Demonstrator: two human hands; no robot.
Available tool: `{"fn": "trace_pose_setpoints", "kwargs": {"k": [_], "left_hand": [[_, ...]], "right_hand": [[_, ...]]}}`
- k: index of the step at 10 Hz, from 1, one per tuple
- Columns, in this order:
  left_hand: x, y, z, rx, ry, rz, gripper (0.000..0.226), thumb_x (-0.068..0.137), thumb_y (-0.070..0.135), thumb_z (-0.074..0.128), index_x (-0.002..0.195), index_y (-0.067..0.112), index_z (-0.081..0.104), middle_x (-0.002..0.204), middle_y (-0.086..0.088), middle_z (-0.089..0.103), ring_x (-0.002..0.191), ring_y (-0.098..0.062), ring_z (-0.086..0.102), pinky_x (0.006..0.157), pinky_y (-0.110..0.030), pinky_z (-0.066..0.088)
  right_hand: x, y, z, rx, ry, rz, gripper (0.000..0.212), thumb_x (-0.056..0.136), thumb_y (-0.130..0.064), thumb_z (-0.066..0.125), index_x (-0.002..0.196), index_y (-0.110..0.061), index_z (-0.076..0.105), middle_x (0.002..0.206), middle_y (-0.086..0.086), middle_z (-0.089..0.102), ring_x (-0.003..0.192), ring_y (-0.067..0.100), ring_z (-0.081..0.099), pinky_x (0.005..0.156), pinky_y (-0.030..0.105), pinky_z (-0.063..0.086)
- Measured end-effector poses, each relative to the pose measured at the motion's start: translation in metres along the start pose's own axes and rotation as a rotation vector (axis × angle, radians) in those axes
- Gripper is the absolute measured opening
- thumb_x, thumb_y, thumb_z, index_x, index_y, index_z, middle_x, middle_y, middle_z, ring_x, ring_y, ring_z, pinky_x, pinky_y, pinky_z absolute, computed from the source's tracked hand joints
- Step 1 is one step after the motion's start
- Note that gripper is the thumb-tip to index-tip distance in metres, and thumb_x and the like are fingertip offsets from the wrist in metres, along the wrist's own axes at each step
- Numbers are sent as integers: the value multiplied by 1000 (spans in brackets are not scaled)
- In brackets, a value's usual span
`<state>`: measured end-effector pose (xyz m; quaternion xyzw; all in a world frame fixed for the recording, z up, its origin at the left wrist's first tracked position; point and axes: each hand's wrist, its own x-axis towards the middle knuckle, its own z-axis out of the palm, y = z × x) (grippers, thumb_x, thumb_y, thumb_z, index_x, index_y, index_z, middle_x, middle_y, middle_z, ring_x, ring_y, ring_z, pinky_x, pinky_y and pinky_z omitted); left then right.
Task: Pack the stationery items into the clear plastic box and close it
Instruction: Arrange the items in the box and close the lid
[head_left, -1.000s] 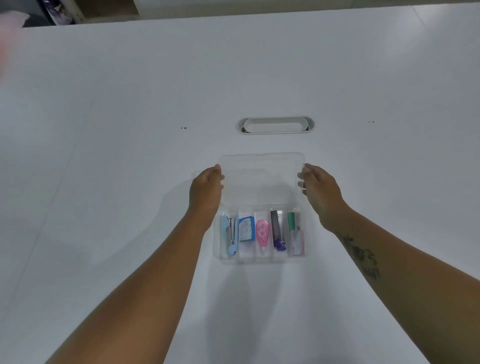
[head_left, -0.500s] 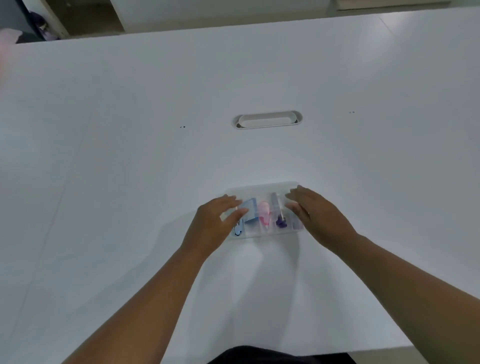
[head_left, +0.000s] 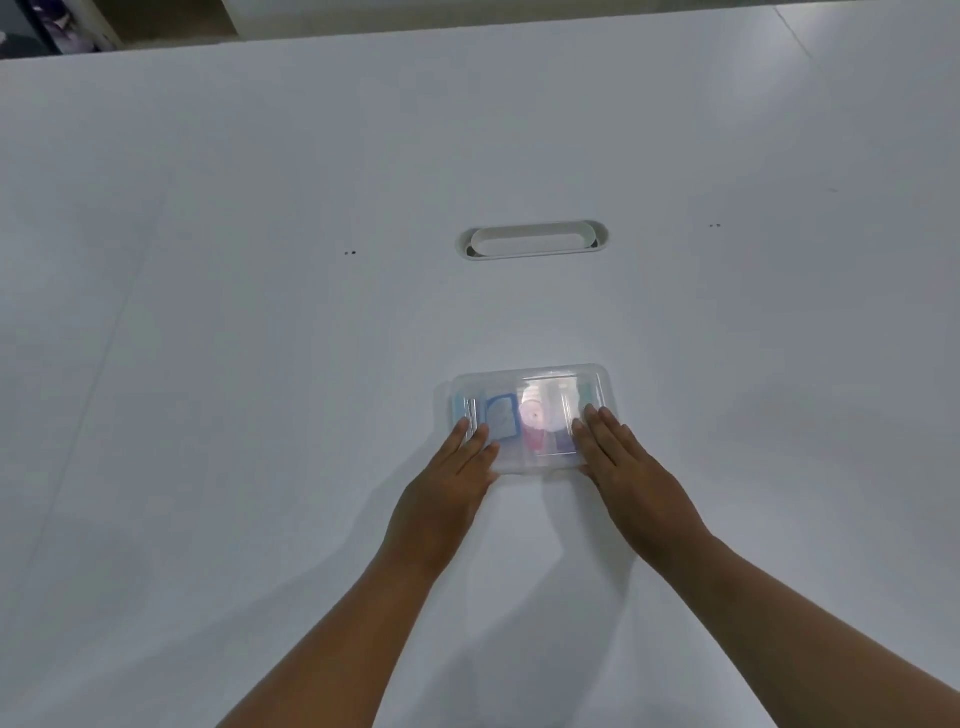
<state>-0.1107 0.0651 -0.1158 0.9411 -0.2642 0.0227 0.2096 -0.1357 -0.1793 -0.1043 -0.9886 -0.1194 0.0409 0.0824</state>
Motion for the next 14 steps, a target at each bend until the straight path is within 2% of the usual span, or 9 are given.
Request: {"fn": "trace_pose_setpoints", "kwargs": {"k": [2,3,4,6,9,10,12,13,14], "left_hand": [[52,3,9,44,-9,-48,46,93,36,45,127,7,56,138,-10,53,134,-21,41,91,-30,50],[81,4,18,69,-10,-118,55,92,40,41,135,7,46,145,-12,44,137,-23,35,96,-32,46],[106,5,26,92,19,-172,59,92,41,42,141,7,37,151,-12,36,141,-24,27,105,-34,38],[140,-7,30,117,33,-188,68,89,39,56,143,5,32,153,-14,30,143,-26,21,110,-39,35],[172,-26,28,62,-28,-213,70,91,40,49,147,9,21,158,-8,18,146,-20,8,109,-40,38],[176,-29,22,1,-57,-206,72,91,40,48,149,13,15,160,-2,7,146,-14,-2,108,-36,39],[159,-23,24,76,-62,-260,87,88,51,47,150,15,-1,160,-3,-6,145,-20,-12,114,-36,16],[131,-23,31,47,-19,-420,88,87,53,47,150,11,2,160,-8,-2,146,-23,-4,118,-39,14],[99,-12,34,122,-5,-544,84,88,57,39,149,8,10,159,-10,9,146,-25,5,118,-45,16]], "right_hand": [[40,33,-7,-22,23,17,59,87,-5,67,140,-1,40,148,18,42,138,30,37,110,38,26],[63,45,-11,-38,17,25,57,93,-20,60,141,-1,38,150,20,38,140,33,34,112,44,30],[87,56,-10,-48,17,31,64,94,-34,53,145,-3,30,154,19,29,144,32,26,114,41,20],[125,68,-8,-45,32,29,73,93,-44,48,149,-4,21,159,17,18,147,30,14,117,39,9],[158,73,-5,-67,63,65,74,93,-46,44,147,0,23,157,22,22,146,34,17,119,46,16],[160,75,-3,-70,60,91,77,93,-52,34,149,-2,17,158,21,17,147,34,13,119,47,19],[132,71,7,34,94,243,89,91,-60,36,151,-8,-3,161,17,-2,149,30,-5,121,44,10],[104,68,16,149,111,420,95,86,-66,38,151,-8,-1,161,16,4,149,27,-1,122,45,10],[85,70,15,143,75,514,89,85,-67,34,151,-11,11,161,12,10,149,26,1,122,47,8]]}}
